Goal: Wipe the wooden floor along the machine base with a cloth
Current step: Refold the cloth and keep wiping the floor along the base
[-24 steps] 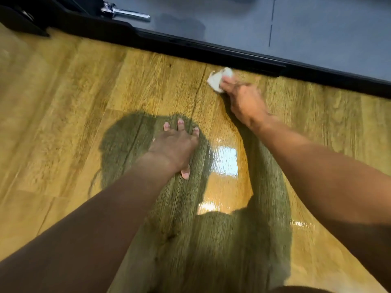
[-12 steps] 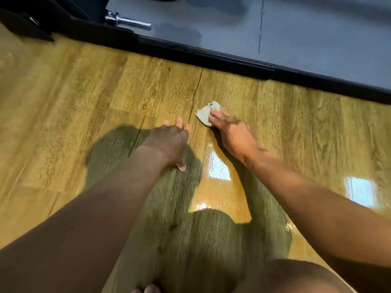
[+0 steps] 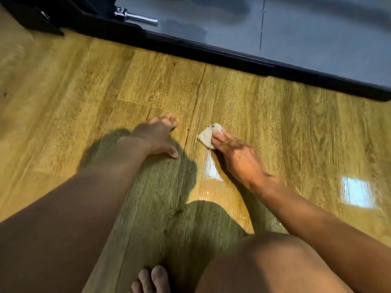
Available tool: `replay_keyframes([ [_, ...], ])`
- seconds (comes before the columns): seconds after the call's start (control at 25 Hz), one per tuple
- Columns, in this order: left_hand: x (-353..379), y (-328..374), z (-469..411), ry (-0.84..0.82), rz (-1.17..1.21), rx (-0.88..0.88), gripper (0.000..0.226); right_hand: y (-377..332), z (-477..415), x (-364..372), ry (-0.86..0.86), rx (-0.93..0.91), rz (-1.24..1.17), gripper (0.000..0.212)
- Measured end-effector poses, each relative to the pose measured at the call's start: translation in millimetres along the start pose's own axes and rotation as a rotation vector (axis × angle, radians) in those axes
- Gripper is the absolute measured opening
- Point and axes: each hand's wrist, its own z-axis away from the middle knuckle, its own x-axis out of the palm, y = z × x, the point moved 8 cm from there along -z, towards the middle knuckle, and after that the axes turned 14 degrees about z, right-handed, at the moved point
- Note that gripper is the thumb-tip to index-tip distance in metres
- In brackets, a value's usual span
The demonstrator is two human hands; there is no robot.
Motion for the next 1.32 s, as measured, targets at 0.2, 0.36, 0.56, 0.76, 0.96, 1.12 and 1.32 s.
replay_keyframes([
  [0.2,-3,-27,2,-0.039,-0.029,-0.086,0.117,-66,76,14,0.063,-0.629,-0.004,0.05],
  [0.36,-14,-41,7,-0.058,-0.042,-0.056,0.108,-28,-14,0,0.023,-0.273,-0.015,0.051],
  [0.56,-21,-51,4,-0.03,-0.131,-0.19,0.126,-54,-5,8,0.072,-0.189,0.01,0.05],
  [0.76,-24,-56,-3,-0.117,-0.157,-0.194,0.133,-90,29,0,0.082,-0.712,-0.02,0.05],
  [0.96,-25,-49,-4,-0.117,-0.214,-0.144,0.132,-51,-57,2,0.021,-0.139,-0.017,0.066],
  [1.12,-24,-43,-4,-0.123,-0.272,-0.084,0.107,-90,-3,17,0.079,-0.667,0.096,0.055],
  [1.32,-26,-44,-8,-0.116,-0.285,-0.1,0.131,-23,-117,-5,-0.041,-0.383,0.099,0.048],
])
